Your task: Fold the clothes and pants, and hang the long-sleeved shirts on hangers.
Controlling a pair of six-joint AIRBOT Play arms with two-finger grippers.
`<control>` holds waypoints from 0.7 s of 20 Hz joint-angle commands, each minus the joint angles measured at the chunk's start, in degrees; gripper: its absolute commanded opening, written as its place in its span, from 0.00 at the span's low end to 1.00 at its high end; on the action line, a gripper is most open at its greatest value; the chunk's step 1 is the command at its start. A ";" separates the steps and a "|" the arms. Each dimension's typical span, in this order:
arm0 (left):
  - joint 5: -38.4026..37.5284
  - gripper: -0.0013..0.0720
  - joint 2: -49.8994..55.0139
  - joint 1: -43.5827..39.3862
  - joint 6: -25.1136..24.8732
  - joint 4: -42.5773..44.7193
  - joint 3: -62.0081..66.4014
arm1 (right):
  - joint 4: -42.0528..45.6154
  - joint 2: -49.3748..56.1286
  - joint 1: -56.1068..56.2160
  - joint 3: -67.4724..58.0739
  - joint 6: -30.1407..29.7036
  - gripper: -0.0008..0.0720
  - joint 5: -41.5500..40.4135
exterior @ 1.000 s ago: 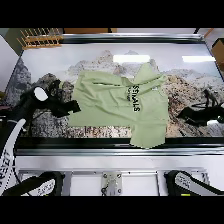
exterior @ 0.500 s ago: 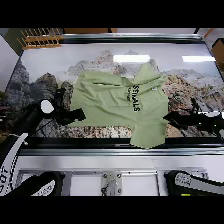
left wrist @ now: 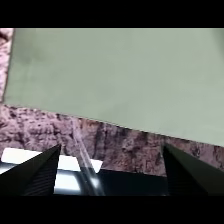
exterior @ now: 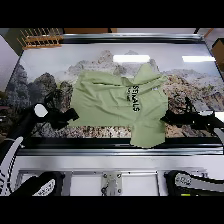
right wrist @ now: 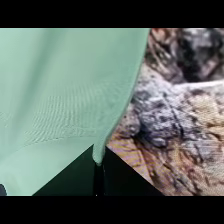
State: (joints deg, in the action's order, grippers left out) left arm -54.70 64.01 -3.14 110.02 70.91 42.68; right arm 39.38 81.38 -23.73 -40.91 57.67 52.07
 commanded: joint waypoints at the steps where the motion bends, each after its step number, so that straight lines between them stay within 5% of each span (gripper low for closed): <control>1: 7.56 0.94 -4.13 4.87 13.44 -0.24 -9.14 | -0.39 0.04 0.22 -0.02 -0.79 0.03 0.87; 5: 22.05 0.94 -6.49 5.38 22.12 -0.61 -17.33 | -0.63 0.04 0.26 -0.02 -0.72 0.03 0.92; 9: 24.37 0.94 -1.11 5.11 21.70 -3.50 -14.64 | -0.63 0.04 0.26 -0.02 -0.72 0.03 1.31; 14: 19.37 0.94 8.07 -0.96 15.32 -3.43 -6.10 | -0.66 0.04 0.26 -0.02 -0.70 0.03 1.36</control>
State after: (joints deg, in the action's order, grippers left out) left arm -33.43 67.57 -1.23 127.83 67.68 32.82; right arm 38.76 81.38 -23.53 -40.91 56.97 53.34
